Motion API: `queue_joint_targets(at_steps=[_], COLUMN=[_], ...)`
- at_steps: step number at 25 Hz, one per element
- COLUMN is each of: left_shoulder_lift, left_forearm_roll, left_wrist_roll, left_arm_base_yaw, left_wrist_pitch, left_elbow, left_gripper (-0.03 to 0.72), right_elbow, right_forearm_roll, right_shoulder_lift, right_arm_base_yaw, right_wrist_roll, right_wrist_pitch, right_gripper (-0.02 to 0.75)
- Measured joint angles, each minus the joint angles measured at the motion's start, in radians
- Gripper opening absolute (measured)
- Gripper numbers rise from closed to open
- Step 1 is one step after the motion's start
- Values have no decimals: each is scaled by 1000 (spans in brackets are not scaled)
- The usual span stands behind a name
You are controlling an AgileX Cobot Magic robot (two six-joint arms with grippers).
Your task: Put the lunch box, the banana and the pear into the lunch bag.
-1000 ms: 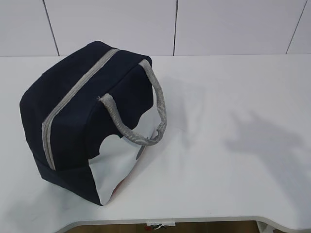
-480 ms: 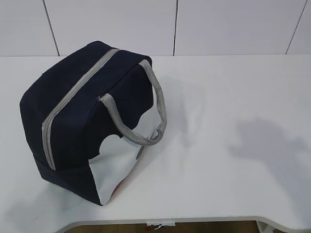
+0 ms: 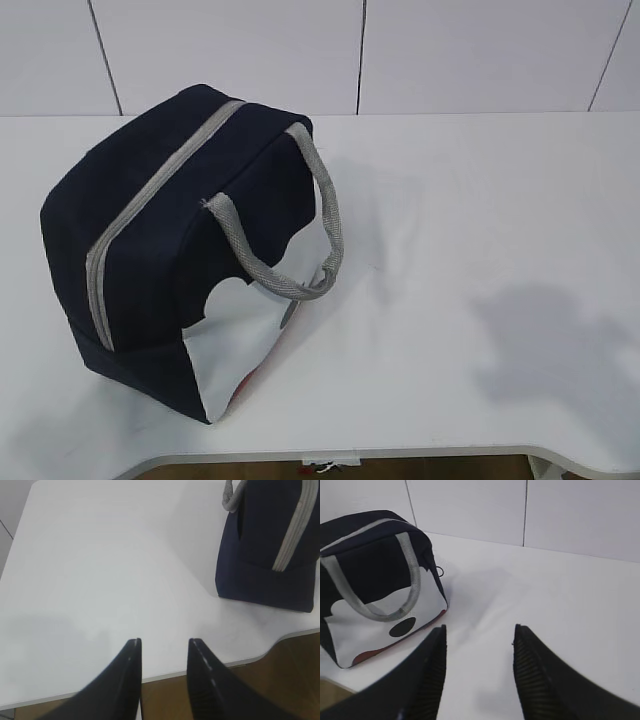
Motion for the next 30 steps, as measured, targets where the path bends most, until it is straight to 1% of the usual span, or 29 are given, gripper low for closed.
queue_joint_targets(at_steps=[10, 16, 19, 26, 30], left_shoulder_lift=[0, 0, 0, 0, 0], left_forearm_roll=[0, 0, 0, 0, 0], left_wrist_roll=[0, 0, 0, 0, 0], left_arm_base_yaw=[0, 0, -2, -2, -2], left_wrist_pitch=[0, 0, 0, 0, 0], left_elbow=[0, 0, 0, 0, 0], left_gripper=[234, 235, 235, 235, 235], right_elbow=[-4, -10, -10, -4, 18], right_forearm_roll=[10, -17, -50, -126, -144], right_shoulder_lift=[-262, -285, -285, -285, -285], right_arm_base_yaw=[0, 0, 0, 0, 0], right_wrist_roll=[-15, -16, -17, -17, -17], right_wrist_pitch=[284, 421, 463, 506, 542], right_gripper=[364, 364, 364, 363, 363])
